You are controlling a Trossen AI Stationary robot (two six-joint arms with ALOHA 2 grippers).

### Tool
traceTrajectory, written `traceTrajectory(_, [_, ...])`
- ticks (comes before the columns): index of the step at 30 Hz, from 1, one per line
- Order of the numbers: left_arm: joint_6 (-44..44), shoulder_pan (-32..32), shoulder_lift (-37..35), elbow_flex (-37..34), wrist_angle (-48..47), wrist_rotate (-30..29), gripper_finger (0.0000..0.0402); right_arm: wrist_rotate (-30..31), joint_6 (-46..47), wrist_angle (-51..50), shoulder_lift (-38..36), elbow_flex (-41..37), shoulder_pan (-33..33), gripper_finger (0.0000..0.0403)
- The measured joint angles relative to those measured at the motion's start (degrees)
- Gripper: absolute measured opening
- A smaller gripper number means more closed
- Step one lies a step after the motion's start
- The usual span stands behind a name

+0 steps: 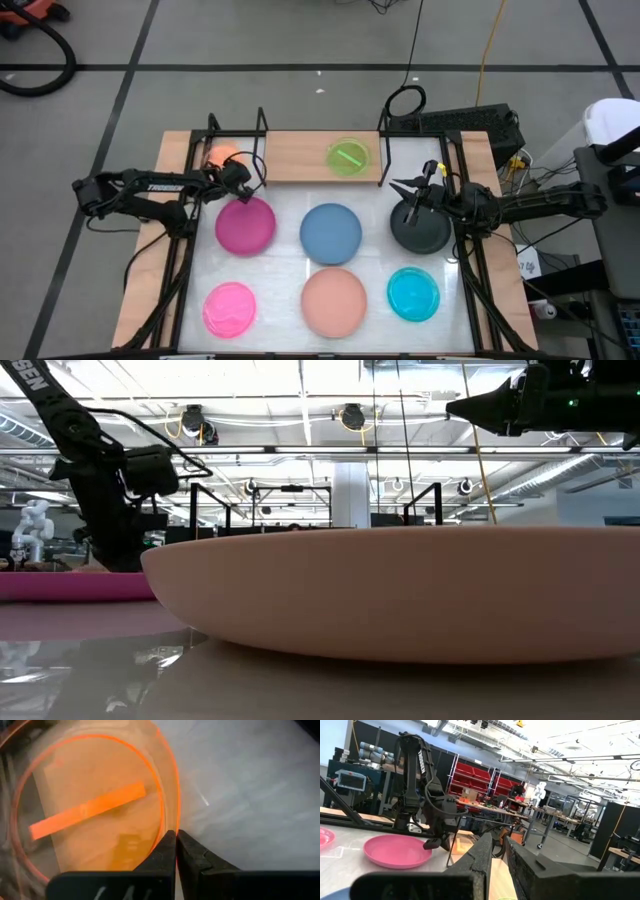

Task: Place and stack plates onto a shelf
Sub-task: Stack the orange plate on the green plate

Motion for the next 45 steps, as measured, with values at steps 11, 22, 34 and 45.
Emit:
traceTrajectory(11, [-2.82,-1.79,-11.21,6.1,-7.39,-0.26,0.0002,0.0,0.4,0.0,0.0,0.0,0.0,0.0043])
traceTrajectory(22, [-1.61,-1.79,-16.77,14.97,-15.71,-5.17,0.0001,-0.11,0.42,0.0,0.0,0.0,0.0,0.0043])
traceTrajectory(34, [12.28,-2.12,-16.99,31.21,-13.42,-9.24,0.0,-0.15,0.42,0.0,0.0,0.0,0.0,0.0043])
traceTrajectory(45, [26.1,-8.89,-3.26,42.34,2.01,-0.93,0.0,7.15,-0.22,1.89,0.0,0.0,-0.02,0.0043])
